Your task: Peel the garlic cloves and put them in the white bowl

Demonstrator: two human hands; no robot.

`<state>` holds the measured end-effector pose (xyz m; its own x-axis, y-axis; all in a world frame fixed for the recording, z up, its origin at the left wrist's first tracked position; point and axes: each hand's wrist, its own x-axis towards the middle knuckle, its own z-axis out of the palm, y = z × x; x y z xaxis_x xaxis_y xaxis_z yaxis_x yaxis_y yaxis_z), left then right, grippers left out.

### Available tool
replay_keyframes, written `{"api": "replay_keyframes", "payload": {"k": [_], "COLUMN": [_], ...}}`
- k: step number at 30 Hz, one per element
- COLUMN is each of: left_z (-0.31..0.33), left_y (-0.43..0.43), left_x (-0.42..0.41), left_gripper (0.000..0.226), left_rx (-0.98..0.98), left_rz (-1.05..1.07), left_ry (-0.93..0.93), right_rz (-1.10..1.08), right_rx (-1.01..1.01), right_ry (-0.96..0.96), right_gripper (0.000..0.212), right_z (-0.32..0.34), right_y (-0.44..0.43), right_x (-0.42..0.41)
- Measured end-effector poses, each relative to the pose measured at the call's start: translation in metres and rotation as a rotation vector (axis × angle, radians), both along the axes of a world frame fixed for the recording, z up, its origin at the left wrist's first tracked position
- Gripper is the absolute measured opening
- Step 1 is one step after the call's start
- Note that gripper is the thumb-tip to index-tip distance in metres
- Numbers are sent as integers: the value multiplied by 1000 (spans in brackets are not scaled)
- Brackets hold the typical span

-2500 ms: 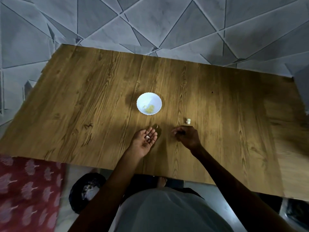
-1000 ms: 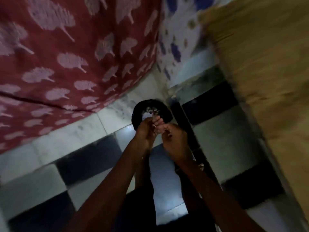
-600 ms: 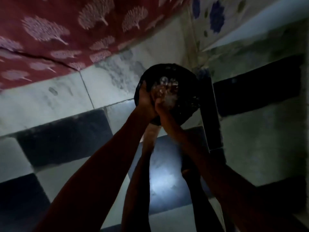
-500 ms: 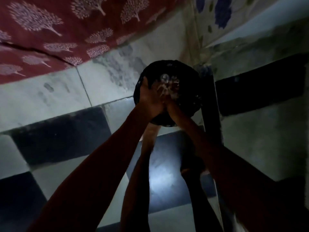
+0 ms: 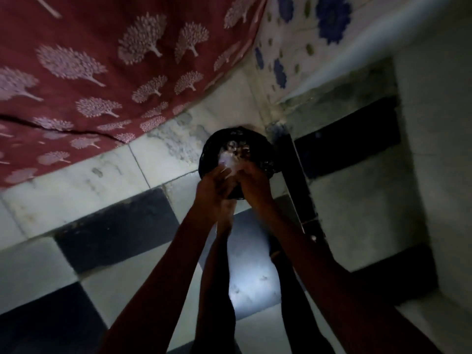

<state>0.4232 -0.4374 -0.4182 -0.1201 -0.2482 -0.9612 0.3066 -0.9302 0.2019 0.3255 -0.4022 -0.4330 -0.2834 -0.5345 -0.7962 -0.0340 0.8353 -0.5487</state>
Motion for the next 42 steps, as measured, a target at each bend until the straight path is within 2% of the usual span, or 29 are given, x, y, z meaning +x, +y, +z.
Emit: {"api": "replay_keyframes", "payload": {"k": [3,7,9,12,16,20,25,34,38,42], "left_z": [75,207,270,332,385,427,458,476,462,428], "left_y": [14,25,35,57,99,157,233,361,391,398], "left_x": [16,9,-7,-37,-88,-142,-223,-334,-371,-407], "left_gripper": [17,21,23,19,21,20,21,15,15,10], "left_rx": [-107,-301,-426,-522,-493,-595,-690,-829,-988,-1410], "left_rz": [-165,-407,-519,-640,-909,-984,-1177,-1293,-1423,-1652], "left_ry": [-142,-122,-92,-33,81,165,283,409,316,94], "right_rz": [-169,-237,-320,-402,-521,-716,-914,-1147,-1170,-1195], "right_rx": [-98,-213,-290,-353,-442,-472,-475,-556,-543,-506], "right_ry": [-33,-53,-25,21,100,182,280,375,384,365], "right_gripper": [23,14,17,17,14,15,22,19,20,18], "right_z": [110,257,312,379,443,476,494,511,503,486], "right_y": [19,60,84,129,199,275,372,497,518,523], "right_x": [-7,-29,-41,-62,-100,-138,-189,-263,-285,-303]}}
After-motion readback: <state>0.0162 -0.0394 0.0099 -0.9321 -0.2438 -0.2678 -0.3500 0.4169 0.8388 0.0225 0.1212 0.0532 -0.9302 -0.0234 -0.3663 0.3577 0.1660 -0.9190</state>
